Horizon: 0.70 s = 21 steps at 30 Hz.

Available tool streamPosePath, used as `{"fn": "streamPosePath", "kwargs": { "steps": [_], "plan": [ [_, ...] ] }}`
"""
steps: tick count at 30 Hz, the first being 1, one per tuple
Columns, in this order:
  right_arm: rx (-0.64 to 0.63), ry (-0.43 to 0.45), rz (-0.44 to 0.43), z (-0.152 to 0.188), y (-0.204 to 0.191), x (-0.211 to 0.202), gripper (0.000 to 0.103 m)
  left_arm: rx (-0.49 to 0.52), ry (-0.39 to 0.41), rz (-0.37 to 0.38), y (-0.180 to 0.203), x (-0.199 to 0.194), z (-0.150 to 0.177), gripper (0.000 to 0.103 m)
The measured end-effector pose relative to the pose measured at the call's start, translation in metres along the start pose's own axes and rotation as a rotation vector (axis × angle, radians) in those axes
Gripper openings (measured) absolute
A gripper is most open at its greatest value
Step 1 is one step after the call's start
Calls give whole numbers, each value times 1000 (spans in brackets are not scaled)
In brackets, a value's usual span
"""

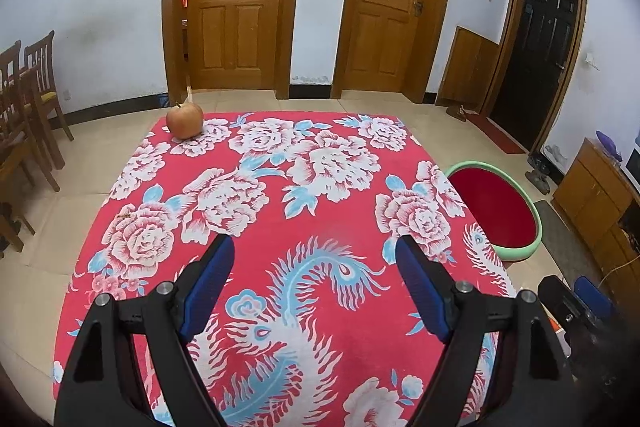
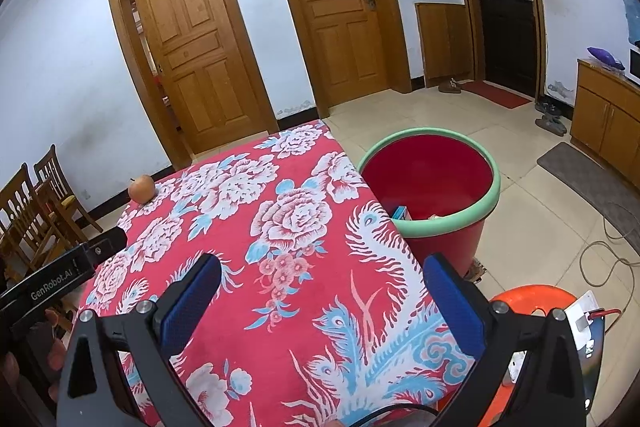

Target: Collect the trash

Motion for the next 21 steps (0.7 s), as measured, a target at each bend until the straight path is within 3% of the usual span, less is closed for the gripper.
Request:
{"fn": "streamPosePath", "kwargs": {
  "steps": [21],
  "plan": [
    [-6, -3, -1, 2, -5, 2, 103, -7, 1, -7, -3, 0, 0, 82]
  ]
}}
Point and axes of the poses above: each gripper's, at about its wrist camera, not at the fingertips, and x roughly the way its jaws point, y to its right, z to its underside, the point moved 5 cm from there along x, roughly the way its jaws point, and after that the axes turned 15 degrees about -z, right-handed, at the moved point
